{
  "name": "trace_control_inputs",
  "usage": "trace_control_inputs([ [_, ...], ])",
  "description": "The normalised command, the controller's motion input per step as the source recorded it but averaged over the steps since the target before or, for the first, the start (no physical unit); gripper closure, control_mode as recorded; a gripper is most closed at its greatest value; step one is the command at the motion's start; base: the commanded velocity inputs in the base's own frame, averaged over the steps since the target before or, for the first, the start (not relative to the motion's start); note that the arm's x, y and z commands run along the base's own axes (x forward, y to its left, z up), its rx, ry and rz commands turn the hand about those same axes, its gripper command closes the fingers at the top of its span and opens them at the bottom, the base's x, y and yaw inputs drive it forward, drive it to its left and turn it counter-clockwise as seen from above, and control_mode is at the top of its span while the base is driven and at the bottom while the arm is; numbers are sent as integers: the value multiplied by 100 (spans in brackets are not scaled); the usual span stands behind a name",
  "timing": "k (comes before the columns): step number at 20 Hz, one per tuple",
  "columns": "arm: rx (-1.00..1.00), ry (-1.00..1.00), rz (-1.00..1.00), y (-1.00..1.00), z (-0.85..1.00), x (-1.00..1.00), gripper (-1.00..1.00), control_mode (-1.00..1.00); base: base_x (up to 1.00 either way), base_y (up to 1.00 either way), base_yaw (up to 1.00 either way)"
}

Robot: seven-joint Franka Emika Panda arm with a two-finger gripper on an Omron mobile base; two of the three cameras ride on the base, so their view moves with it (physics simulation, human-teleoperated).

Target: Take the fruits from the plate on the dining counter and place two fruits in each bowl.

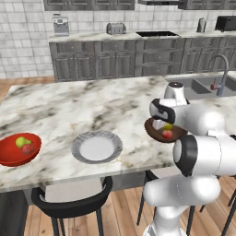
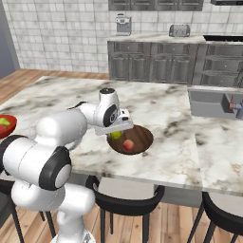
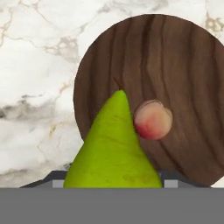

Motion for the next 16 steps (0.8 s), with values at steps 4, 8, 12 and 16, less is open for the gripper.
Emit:
trace_control_inputs([
  [4,0,0,0,-33,-5,47,100,-100,0,0,0],
  [8,0,0,0,-16,-32,27,100,-100,0,0,0],
  [12,-1,3,0,-8,-54,1,100,-100,0,0,0],
  [16,0,1,0,-16,-36,9,100,-100,0,0,0],
])
